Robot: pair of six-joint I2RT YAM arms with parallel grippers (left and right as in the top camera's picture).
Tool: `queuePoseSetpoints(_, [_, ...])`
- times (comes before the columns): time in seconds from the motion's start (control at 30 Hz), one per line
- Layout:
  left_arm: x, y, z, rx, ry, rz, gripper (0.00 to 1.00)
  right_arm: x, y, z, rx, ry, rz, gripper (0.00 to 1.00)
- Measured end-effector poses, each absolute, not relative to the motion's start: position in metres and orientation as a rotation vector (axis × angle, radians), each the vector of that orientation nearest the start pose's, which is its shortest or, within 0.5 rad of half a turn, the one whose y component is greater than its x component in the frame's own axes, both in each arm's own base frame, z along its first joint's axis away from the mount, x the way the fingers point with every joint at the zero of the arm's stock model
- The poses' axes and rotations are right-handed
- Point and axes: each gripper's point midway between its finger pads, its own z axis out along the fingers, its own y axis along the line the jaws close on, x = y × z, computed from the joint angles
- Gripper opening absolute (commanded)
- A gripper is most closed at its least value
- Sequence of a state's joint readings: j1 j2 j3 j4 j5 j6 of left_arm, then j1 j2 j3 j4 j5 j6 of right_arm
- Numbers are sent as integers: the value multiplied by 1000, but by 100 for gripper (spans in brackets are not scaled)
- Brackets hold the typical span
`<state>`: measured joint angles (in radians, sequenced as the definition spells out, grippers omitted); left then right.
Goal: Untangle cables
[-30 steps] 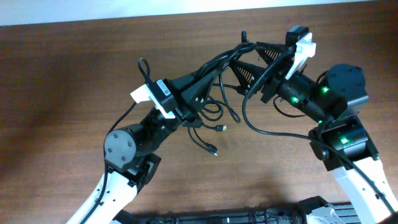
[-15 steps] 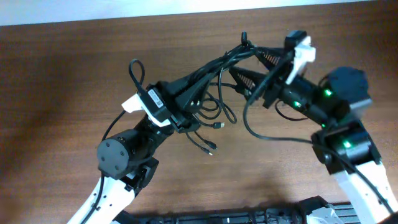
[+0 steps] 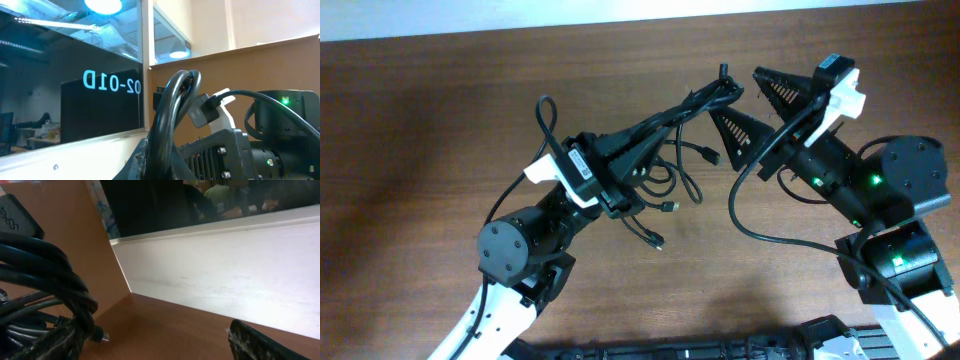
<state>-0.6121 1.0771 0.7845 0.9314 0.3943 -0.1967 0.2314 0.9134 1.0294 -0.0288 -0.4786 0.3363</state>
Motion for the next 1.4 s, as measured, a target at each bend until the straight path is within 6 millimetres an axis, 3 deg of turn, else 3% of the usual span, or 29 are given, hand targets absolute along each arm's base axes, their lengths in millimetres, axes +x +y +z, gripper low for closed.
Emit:
queuePoseSetpoints(0.27, [233, -249, 468, 606, 856, -922, 0, 302, 153, 422, -315, 1541, 817, 90])
queuePoseSetpoints(0.7, [220, -262, 455, 734, 862, -971, 0, 296, 163, 419, -373, 1550, 876, 89])
queuePoseSetpoints(0.83, [217, -265, 453, 759, 853, -984, 0, 299, 169, 410, -379, 1585, 924, 89])
queuePoseSetpoints(0.97, [225, -264, 452, 724, 874, -970, 0, 307, 173, 399, -376, 1620, 946, 89])
queuePoseSetpoints(1.03, [243, -257, 454, 602, 924, -922, 0, 305, 177, 396, -402, 1627, 969, 63])
queuePoseSetpoints(1.07, [255, -249, 456, 524, 952, -883, 0, 301, 182, 394, -431, 1633, 1004, 59])
queuePoseSetpoints(1.23, [261, -244, 457, 478, 962, -859, 0, 285, 194, 414, -573, 1514, 1070, 66])
queuePoseSetpoints(1.3, [258, -246, 457, 501, 956, -871, 0, 283, 195, 416, -588, 1501, 1073, 60])
queuePoseSetpoints(1.33, [256, -248, 456, 514, 953, -878, 0, 283, 195, 416, -590, 1499, 1071, 44])
queuePoseSetpoints(1.37, [255, -249, 456, 524, 951, -883, 0, 282, 195, 416, -596, 1494, 1066, 19])
queuePoseSetpoints(1.4, [253, -250, 456, 534, 948, -888, 0, 282, 196, 417, -602, 1491, 1064, 10])
